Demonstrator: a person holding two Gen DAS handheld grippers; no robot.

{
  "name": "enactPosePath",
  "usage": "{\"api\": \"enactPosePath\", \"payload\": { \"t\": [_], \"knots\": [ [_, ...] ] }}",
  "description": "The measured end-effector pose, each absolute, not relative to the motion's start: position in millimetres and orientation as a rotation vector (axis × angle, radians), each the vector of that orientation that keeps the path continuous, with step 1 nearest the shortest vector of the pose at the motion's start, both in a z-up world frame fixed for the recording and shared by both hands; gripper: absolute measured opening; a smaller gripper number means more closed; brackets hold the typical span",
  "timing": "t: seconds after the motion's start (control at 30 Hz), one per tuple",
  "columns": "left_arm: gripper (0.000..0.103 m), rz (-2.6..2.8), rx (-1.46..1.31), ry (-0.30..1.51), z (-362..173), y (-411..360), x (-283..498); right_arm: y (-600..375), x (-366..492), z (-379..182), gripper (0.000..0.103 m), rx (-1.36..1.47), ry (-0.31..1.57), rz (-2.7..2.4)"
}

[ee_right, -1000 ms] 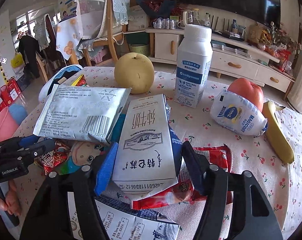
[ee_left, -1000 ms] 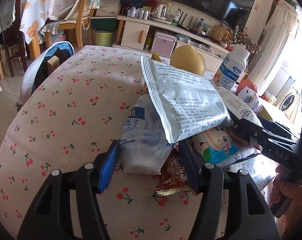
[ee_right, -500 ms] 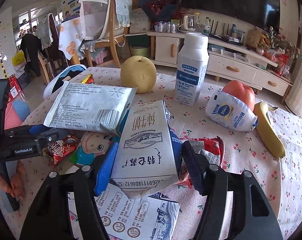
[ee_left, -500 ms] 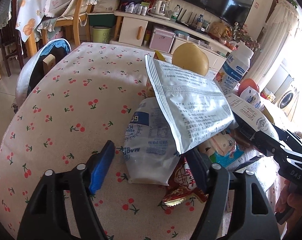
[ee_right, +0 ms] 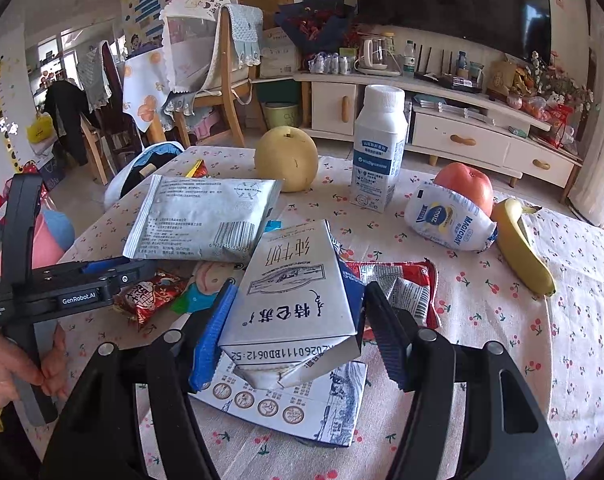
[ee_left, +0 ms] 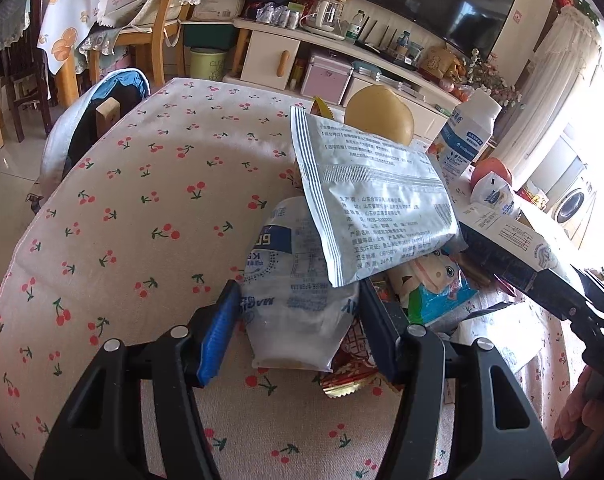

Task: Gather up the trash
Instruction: 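Lift the white yogurt pouch with the left gripper while the right gripper lifts the milk carton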

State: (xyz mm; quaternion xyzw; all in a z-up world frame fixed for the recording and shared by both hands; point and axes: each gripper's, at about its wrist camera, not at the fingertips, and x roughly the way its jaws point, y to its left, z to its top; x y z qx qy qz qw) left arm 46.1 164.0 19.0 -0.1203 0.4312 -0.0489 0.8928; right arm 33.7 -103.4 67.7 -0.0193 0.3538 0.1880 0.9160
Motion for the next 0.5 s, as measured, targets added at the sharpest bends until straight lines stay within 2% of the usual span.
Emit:
{"api": "enactPosePath", "payload": {
  "t": [0.5],
  "knots": [
    [0.06, -0.118, -0.236, 0.839, 46.1, 179.2, -19.6, -80.9, -25.5, 84.3, 0.066, -0.008, 0.675, 0.372]
  ]
}}
